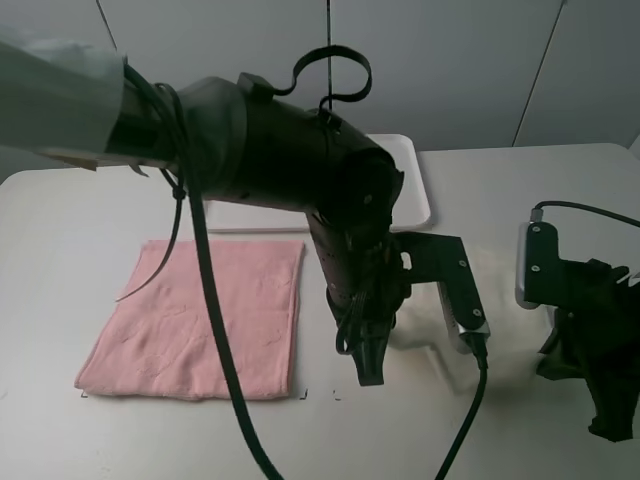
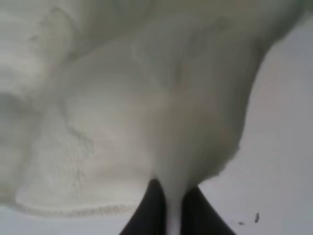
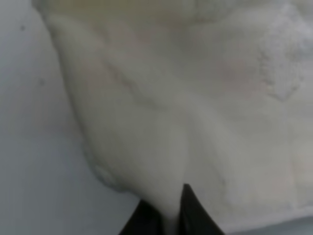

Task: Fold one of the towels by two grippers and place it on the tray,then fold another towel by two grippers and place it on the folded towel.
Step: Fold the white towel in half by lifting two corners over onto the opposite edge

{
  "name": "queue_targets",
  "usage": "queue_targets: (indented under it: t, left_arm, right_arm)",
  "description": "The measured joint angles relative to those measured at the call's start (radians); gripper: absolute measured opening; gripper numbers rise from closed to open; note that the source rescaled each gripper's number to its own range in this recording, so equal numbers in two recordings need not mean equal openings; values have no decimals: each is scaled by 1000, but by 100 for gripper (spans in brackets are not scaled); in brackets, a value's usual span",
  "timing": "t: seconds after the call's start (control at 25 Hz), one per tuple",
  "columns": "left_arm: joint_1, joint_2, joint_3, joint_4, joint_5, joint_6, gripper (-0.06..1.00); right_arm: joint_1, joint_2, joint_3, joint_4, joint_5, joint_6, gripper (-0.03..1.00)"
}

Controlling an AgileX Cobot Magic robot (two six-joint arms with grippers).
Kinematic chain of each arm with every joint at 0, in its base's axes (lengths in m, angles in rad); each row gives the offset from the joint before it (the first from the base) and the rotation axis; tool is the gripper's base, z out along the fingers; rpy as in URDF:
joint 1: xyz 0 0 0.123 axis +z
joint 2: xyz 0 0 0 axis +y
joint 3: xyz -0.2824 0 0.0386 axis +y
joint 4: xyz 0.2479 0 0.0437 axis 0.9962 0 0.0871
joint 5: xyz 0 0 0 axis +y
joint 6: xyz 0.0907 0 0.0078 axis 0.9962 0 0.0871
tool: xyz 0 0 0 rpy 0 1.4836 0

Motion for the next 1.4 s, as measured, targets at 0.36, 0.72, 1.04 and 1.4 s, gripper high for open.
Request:
queue_targets:
  t: [0.36,0.72,1.04,1.4]
  left_arm:
    - [90,-18,0,0,-31,-158,0]
    - [141,-18,0,-16,-147,-280,0]
    - [159,-18,0,-21,-258,-345,0]
    - [194,-18,0,5,-293,-389,0]
  right_arm:
    - [0,-67,-98,1,3,365,0]
    - [0,-67,-145,-86,-141,644,0]
    - [0,-20,-145,-471,-179,1101,0]
    - [0,92,-164,-773,-261,1453,0]
